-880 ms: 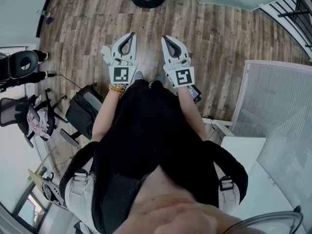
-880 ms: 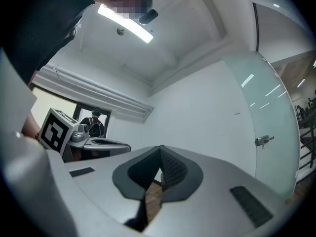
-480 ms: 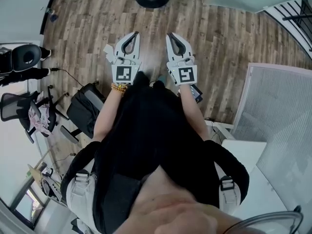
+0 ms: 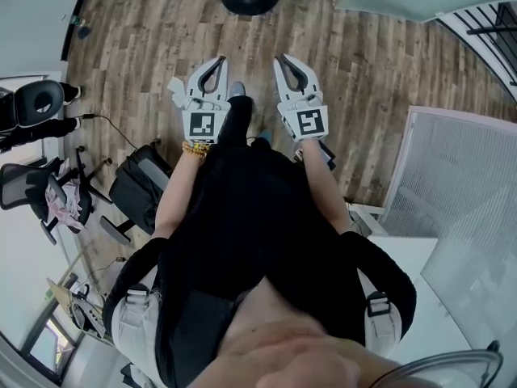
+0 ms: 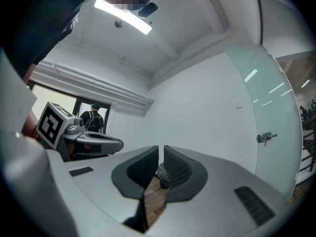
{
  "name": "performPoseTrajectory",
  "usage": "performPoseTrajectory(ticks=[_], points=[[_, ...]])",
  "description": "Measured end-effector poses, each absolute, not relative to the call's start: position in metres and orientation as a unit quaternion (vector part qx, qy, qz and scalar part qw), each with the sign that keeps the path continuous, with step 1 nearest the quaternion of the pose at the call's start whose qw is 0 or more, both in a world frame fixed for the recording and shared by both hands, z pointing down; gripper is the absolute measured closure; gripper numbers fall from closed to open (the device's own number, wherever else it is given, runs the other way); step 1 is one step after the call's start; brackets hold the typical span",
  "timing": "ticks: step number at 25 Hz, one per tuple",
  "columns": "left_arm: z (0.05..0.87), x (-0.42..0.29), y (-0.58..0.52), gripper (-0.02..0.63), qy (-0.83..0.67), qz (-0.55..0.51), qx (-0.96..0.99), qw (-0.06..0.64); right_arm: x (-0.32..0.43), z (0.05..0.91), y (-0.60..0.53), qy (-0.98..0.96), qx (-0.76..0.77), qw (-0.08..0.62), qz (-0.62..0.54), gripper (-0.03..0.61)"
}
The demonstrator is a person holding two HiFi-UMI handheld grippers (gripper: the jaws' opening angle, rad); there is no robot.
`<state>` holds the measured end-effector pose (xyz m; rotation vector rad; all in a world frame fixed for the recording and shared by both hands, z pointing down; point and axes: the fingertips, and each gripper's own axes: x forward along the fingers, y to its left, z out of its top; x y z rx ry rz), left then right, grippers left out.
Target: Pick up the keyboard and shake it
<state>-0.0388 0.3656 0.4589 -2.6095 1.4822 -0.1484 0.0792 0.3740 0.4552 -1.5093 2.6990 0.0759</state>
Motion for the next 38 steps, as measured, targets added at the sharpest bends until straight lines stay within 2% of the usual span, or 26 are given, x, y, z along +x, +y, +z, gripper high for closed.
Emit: performPoseTrajectory(ticks=[11, 26, 38], points=[[0.446, -0.045, 0.238, 0.601, 0.477, -0.016, -0.877, 0.060, 0.072, 0.439, 0.264, 0.866, -0.497, -0.018, 0.050, 0.545], [0.461, -0.147, 0.101, 0.601, 0.498, -0.029, -0.866, 0.039, 0.029, 0.445, 0.123, 0.860, -0.498, -0.086, 0.063, 0.540], [0.474, -0.132, 0.032, 0.600, 0.498, -0.058, -0.864, 0.039, 0.064, 0.458, 0.050, 0.860, -0.499, -0.090, 0.065, 0.493]])
